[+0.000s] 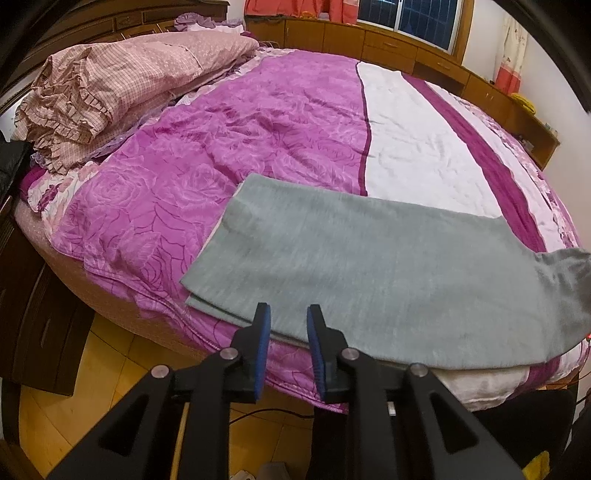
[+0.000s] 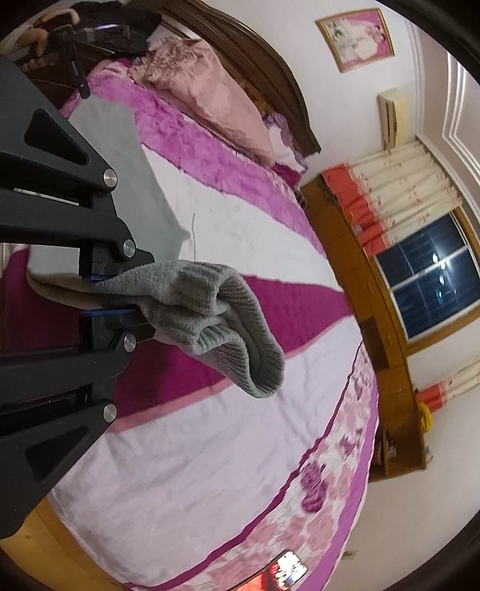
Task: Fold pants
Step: 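Grasp the elastic cuff with the right gripper and lift it, then carry the cuff with the right gripper over the folded pants and release it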
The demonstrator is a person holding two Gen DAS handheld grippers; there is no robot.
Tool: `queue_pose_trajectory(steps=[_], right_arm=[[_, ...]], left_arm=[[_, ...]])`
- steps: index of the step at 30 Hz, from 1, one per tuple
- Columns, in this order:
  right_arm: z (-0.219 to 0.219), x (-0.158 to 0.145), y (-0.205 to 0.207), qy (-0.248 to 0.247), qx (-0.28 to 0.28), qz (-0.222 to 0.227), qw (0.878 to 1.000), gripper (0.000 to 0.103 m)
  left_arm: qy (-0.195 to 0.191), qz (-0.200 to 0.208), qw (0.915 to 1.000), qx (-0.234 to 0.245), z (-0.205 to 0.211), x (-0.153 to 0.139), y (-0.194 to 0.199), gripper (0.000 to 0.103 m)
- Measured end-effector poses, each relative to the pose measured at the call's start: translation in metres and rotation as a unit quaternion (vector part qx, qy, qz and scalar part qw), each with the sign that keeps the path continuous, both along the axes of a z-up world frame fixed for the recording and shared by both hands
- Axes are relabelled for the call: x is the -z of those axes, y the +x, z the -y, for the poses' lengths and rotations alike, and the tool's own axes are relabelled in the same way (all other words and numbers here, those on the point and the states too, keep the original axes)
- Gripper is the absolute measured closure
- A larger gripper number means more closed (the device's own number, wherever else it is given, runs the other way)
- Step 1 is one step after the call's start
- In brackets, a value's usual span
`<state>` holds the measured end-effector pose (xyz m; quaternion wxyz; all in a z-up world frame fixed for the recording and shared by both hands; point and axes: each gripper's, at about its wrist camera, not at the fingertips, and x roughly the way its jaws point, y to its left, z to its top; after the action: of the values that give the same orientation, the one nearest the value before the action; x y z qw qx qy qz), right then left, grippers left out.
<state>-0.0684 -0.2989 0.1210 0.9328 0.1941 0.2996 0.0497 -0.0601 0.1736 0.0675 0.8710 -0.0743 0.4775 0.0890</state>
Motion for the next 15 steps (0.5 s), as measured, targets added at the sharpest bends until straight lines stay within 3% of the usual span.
queue_pose_trajectory(steps=[15], right_arm=[[-0.063,-0.041,0.013,-0.021,-0.081,0.033,0.996,0.100]], left_arm=[[0.009,0.005,0.9998,0.019,0.001,-0.013,0.000,0.080]])
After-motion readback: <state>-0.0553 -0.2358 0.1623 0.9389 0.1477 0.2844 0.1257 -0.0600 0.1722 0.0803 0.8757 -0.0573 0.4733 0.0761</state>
